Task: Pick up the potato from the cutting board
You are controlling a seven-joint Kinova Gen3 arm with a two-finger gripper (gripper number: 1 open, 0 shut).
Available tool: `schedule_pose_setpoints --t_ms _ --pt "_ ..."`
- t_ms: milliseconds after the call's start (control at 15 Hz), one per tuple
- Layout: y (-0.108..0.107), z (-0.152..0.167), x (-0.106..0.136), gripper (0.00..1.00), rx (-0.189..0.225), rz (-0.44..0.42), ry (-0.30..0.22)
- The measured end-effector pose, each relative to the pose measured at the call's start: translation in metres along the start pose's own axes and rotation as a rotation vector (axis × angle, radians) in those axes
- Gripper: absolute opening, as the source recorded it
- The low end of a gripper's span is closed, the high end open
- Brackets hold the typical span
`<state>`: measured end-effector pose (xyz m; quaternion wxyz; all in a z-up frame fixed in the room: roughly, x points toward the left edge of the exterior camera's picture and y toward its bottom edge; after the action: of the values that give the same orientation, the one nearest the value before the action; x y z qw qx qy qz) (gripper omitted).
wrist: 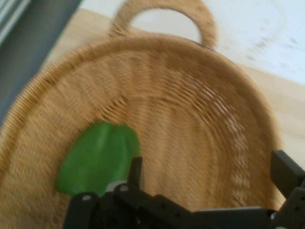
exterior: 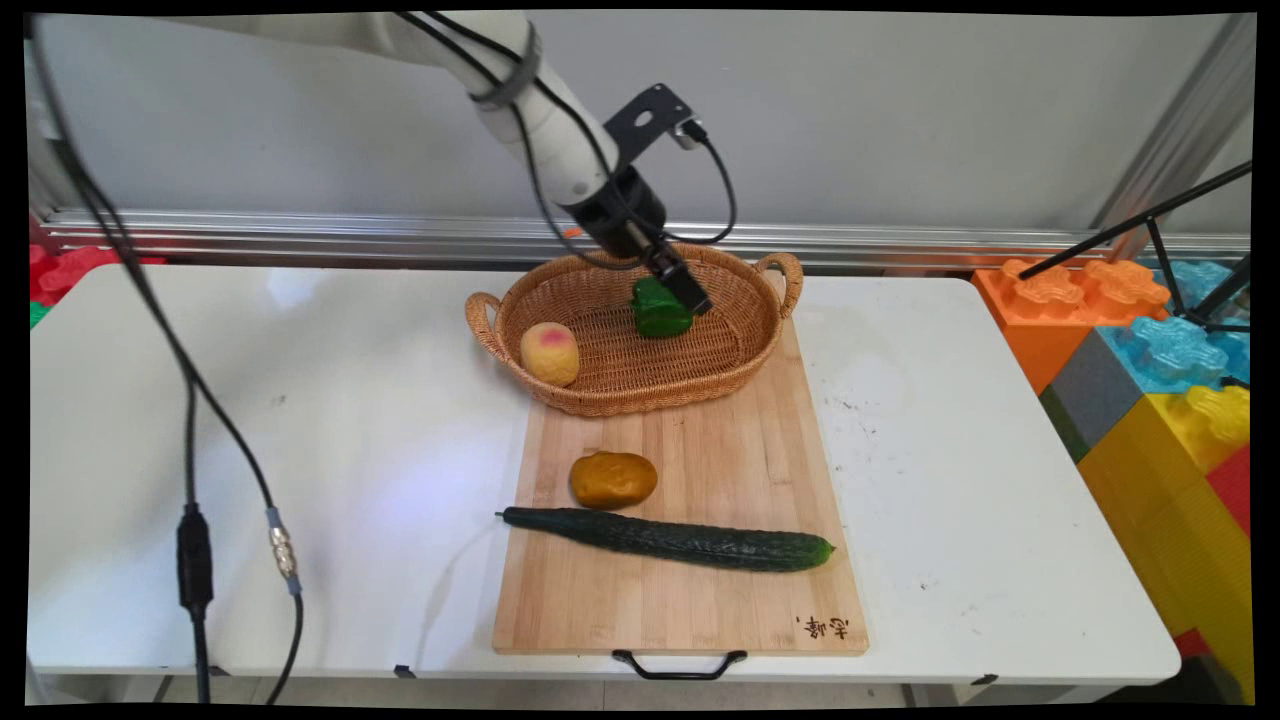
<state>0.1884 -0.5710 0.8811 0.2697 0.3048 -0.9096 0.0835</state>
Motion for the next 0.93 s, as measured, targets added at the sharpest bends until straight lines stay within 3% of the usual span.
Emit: schedule_pose_setpoints --t_ms 467,933 --pt "0.041 -0.049 -0.048 1.00 -0.087 0.055 -0.112" --pt "0.067 -0.060 -0.101 1.00 -0.170 0.142 -0.109"
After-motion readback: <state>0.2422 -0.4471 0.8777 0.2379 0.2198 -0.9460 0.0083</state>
